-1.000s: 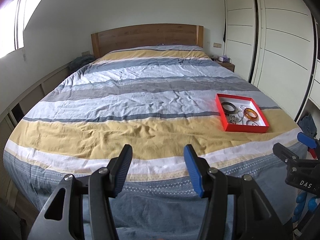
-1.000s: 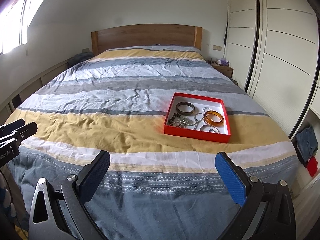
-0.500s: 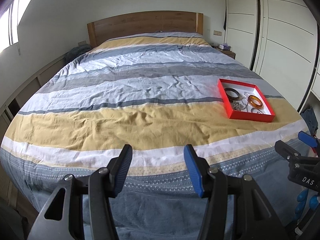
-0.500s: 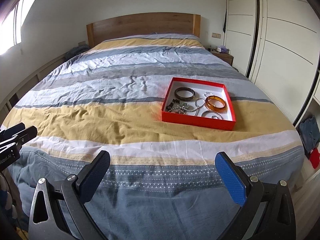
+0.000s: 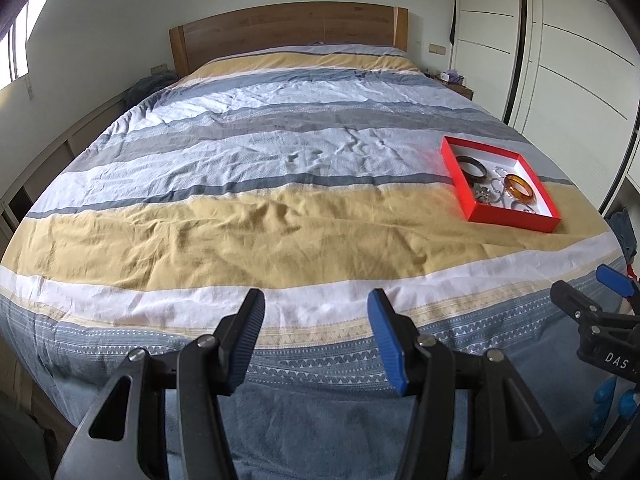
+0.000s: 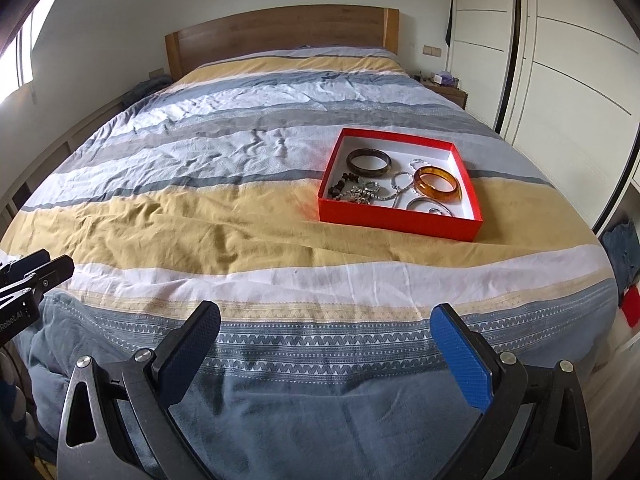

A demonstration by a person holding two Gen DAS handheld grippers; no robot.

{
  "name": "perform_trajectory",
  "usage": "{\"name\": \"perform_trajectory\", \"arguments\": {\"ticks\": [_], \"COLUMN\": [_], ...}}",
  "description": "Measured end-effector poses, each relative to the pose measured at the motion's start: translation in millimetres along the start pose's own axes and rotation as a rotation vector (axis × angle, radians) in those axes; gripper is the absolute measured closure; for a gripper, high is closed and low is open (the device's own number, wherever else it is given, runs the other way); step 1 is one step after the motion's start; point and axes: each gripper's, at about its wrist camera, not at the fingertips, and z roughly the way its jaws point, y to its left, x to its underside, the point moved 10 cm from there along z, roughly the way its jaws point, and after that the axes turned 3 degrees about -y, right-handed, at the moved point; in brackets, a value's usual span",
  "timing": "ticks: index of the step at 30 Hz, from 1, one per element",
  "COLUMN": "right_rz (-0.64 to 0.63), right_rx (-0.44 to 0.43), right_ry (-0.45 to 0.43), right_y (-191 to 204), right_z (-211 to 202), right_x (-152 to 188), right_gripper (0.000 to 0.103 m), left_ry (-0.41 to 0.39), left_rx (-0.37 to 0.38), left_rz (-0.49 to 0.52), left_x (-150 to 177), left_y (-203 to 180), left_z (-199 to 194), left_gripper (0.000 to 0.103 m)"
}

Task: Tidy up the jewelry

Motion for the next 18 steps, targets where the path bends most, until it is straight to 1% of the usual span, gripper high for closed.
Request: {"name": "perform_trajectory", "arguments": {"ticks": [8,18], "right_rz": [0.006,0.004], "right_rx": [0.004,0.004], "right_ry": [0.02,0.036], "right_y": [-1.6,-0.5], "right_z": [10.0,15.9], "right_x": [2.9,5.6], "right_gripper": [0.0,0.0], "left_ry": [0.022,0.033], "left_rx": [0.006,0.008], "left_rz": [0.004,0.002], "left_x": [3.8,6.4], "left_y": [-1.6,-1.6], "left_z": [11.0,15.2], "left_gripper": [0.052,0.052]}}
